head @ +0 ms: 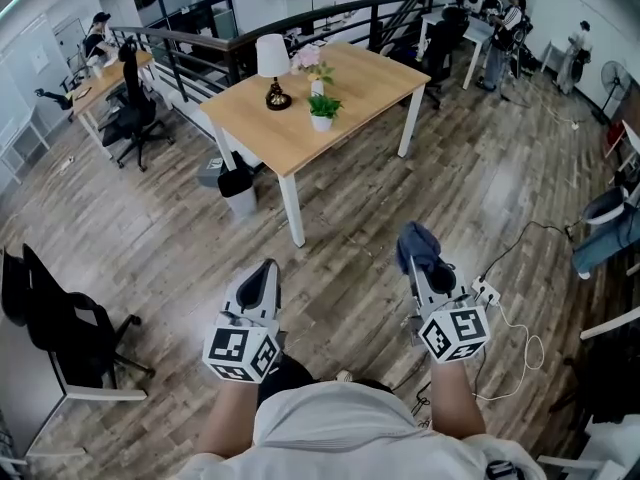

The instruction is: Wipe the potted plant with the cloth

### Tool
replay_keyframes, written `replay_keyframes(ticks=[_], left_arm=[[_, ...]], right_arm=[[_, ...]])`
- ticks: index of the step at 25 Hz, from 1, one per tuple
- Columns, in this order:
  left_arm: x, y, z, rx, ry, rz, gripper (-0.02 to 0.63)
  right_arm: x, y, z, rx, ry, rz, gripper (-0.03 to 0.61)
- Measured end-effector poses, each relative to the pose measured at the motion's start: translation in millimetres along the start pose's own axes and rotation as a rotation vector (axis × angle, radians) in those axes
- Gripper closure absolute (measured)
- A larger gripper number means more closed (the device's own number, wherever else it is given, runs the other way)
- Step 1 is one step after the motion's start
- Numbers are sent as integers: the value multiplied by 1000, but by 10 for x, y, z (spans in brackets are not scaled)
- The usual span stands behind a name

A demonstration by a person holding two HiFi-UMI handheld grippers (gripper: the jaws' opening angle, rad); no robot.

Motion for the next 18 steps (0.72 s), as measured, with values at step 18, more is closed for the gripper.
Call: replay_keyframes(ticks=[18], left_arm=[[1516,-836,66,-75,-58,62,598]], right_arm=[[1522,494,73,18,-115,29,425]])
Point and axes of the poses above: the fingertips, and each gripper's own axes: x forward along the fingers, y to its right, z out of its underside, the point moved 9 cm from there along -x, backward along the fingers, and after that the axes turned 2 degrees about -z, right-handed, at the moved point
